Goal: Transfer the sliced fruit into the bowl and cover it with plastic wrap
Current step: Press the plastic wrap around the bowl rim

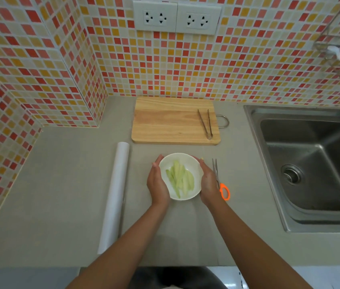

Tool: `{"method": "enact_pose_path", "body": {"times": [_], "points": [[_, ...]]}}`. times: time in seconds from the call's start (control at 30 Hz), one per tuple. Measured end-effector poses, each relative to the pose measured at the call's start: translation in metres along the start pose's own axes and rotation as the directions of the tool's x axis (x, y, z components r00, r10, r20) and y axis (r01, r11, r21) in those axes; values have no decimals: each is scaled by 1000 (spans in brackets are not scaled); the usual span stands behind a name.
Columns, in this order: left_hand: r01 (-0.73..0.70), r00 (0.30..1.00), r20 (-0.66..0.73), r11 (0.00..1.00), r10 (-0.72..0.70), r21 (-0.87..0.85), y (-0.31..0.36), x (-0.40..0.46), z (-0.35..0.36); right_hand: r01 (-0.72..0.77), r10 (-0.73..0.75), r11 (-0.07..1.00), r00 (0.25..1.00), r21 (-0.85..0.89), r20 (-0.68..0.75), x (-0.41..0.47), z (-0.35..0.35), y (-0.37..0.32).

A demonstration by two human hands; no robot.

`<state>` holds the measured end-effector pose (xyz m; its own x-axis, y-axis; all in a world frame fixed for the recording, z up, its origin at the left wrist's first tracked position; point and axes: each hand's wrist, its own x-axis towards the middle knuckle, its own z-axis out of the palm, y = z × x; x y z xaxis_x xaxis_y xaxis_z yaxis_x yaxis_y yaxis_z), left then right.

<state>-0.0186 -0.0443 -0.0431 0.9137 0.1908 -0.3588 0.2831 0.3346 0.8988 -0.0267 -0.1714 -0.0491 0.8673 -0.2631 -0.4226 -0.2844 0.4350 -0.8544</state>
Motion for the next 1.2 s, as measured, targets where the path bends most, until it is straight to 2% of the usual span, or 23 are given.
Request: {"method": "enact_pose_path", "body": {"times": [0.1, 0.23, 0.33, 0.4, 0.5, 0.57, 0.67, 0.8, 0.93, 1.0, 1.07, 1.1, 1.13, 1.2], "points": [[10, 996, 83, 996, -17, 91, 2, 10, -3, 4, -4, 1000, 999, 8, -52, -5, 0, 8], [-8, 974, 222, 968, -50, 253, 16, 26, -8, 10, -16, 997, 997, -77, -77, -5, -7, 1], [-74, 983, 184, 945, 15, 319, 25, 29, -10, 75, -83, 995, 990, -72, -113, 2, -6, -17], [-109, 990, 120, 950, 76, 292, 25, 22, -7, 97, -104, 990, 992, -99, -68, 7, 0, -29], [-76, 995, 86, 968, 56, 241, 15, 11, -3, 57, -45, 982, 996, -177, 71, 9, 9, -33], [-69, 996, 73, 969, 53, 236, 9, 12, -4, 39, -16, 976, 994, -214, 109, 9, 9, -29], [-34, 990, 138, 983, 8, 182, 4, 20, -7, 33, -14, 984, 994, -176, 107, 7, 3, -20], [109, 953, 272, 987, -138, 119, 5, 31, -9, -63, 69, 994, 996, -90, 59, 5, 0, -8], [154, 904, 368, 969, -217, 194, 18, 47, -13, -80, 86, 986, 996, -145, 33, 5, -9, -1], [127, 946, 273, 974, -176, 188, 24, 54, -17, -51, 56, 983, 998, -178, 20, 5, -13, -5], [62, 996, 62, 994, -68, 93, 24, 49, -24, 12, -18, 986, 999, -164, -36, 10, -13, -15], [19, 999, -34, 999, -18, 42, 20, 39, -26, 40, -48, 987, 998, -157, -46, 13, -11, -21], [-15, 996, -85, 1000, 17, 14, 13, 27, -27, 59, -65, 985, 997, -163, -31, 17, -7, -27], [-16, 997, -78, 1000, 16, -8, -3, 0, -21, 39, -30, 982, 998, -184, 52, 19, 6, -35]]}}
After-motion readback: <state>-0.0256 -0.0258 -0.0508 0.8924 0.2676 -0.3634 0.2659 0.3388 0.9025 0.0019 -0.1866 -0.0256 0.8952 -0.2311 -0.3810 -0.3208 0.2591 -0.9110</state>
